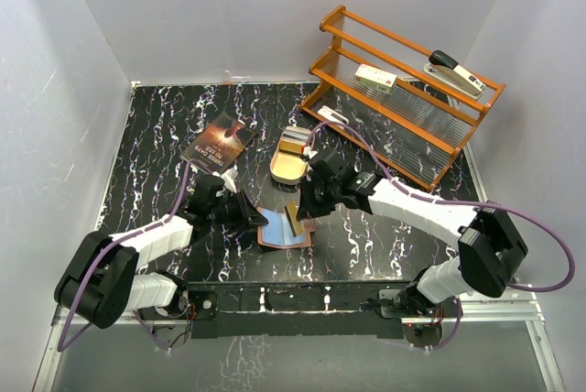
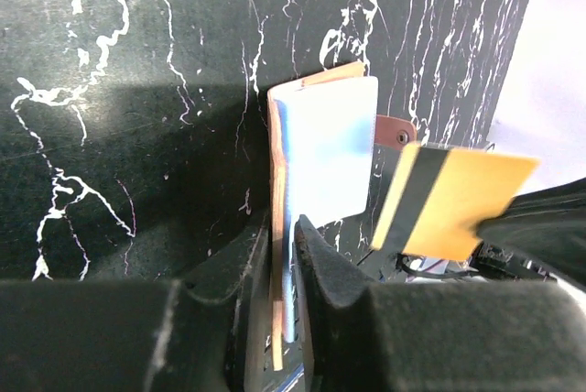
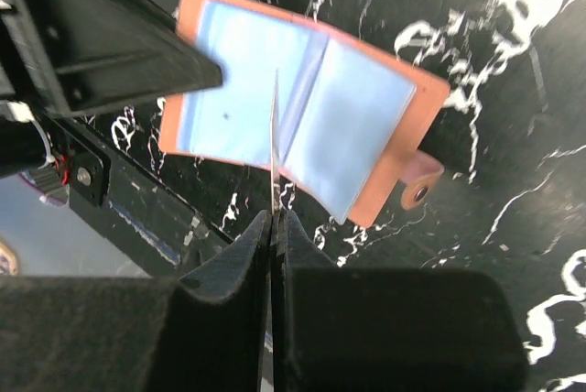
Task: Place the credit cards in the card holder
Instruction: Insert the credit card into the card holder.
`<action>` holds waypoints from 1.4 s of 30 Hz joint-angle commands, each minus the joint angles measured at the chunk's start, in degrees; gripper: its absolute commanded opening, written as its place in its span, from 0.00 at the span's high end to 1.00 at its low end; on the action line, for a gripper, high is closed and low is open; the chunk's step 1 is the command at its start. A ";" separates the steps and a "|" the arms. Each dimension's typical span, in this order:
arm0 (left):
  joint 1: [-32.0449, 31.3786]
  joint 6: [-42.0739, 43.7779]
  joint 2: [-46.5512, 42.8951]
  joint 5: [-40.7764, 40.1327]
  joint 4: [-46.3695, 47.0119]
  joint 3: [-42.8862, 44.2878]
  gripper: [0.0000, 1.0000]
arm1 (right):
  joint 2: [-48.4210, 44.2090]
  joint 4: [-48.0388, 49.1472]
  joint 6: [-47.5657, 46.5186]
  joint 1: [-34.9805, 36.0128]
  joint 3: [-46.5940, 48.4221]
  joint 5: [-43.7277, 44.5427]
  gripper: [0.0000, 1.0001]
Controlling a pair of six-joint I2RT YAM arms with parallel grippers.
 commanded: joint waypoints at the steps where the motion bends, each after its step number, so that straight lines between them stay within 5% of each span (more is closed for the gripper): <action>1: -0.17 1.32 -1.90 -1.52 -1.80 -0.11 0.82 | -1.87 7.63 7.88 0.14 -4.12 -4.49 1.00; 11: -0.10 4.25 -4.41 -4.73 -7.61 -0.10 0.63 | 2.70 7.11 8.97 0.14 -8.28 0.25 1.00; 26: -0.11 6.91 -6.28 -6.68 -11.86 -0.45 0.65 | 6.12 5.60 8.39 -1.64 -10.86 3.98 1.00; 36: -0.14 7.39 -5.35 -5.54 -10.38 -1.10 0.97 | 5.48 5.83 7.86 -1.95 -10.54 3.21 1.00; 42: -0.16 7.79 -4.68 -5.00 -9.69 -1.17 1.00 | 2.50 9.65 8.98 -1.95 -8.27 -3.72 1.00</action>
